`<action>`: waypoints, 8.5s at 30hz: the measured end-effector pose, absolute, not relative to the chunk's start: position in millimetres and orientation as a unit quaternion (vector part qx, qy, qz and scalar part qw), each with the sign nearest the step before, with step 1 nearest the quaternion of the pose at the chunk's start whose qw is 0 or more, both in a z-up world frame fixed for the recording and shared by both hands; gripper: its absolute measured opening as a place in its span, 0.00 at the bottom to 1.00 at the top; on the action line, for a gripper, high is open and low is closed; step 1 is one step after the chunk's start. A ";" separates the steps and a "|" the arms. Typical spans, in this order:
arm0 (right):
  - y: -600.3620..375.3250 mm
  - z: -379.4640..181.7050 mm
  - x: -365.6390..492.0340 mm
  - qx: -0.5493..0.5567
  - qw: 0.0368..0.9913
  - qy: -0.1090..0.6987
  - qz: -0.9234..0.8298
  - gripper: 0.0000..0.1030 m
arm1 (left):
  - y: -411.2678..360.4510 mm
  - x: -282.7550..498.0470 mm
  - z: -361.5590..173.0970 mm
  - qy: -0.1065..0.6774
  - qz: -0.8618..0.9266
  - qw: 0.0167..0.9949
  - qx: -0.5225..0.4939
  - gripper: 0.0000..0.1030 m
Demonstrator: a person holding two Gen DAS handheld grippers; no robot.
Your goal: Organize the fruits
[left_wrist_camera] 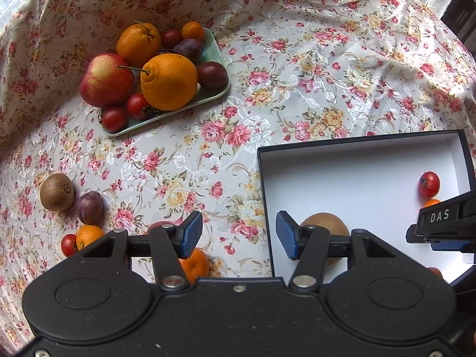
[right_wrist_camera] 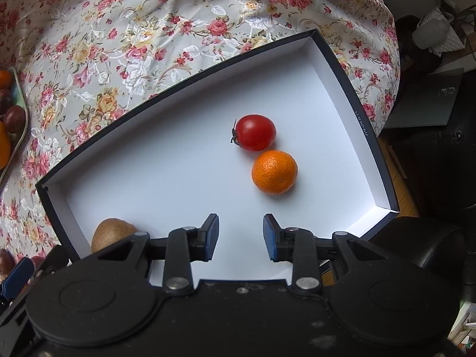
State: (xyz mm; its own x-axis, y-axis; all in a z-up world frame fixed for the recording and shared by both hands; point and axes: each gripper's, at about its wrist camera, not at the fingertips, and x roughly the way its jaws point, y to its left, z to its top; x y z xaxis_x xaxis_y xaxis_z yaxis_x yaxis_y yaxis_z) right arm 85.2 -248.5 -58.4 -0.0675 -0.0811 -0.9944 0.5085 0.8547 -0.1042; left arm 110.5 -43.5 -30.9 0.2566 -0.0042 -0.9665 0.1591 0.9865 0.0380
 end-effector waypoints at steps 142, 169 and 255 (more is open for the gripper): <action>24.1 -105.8 130.1 0.134 0.724 0.672 -0.076 0.38 | 234.4 203.6 -87.1 0.565 0.133 0.814 -0.033 0.69; 23.4 -103.8 128.7 0.144 0.723 0.671 -0.077 0.38 | 242.3 204.6 -103.6 0.588 0.119 0.798 -0.055 0.61; -297.0 -61.4 58.7 0.304 0.658 0.629 -0.279 0.38 | -121.0 130.6 -41.7 0.625 -0.134 0.765 0.078 0.61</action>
State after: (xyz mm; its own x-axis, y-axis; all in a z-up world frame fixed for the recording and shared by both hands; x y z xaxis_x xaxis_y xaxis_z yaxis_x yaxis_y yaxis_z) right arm 58.7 -297.0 -61.4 0.0521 0.0157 -0.9985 0.7500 0.6596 0.0495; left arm 130.6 -121.0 -41.7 0.1833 -0.1074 -0.9772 0.3019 0.9521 -0.0480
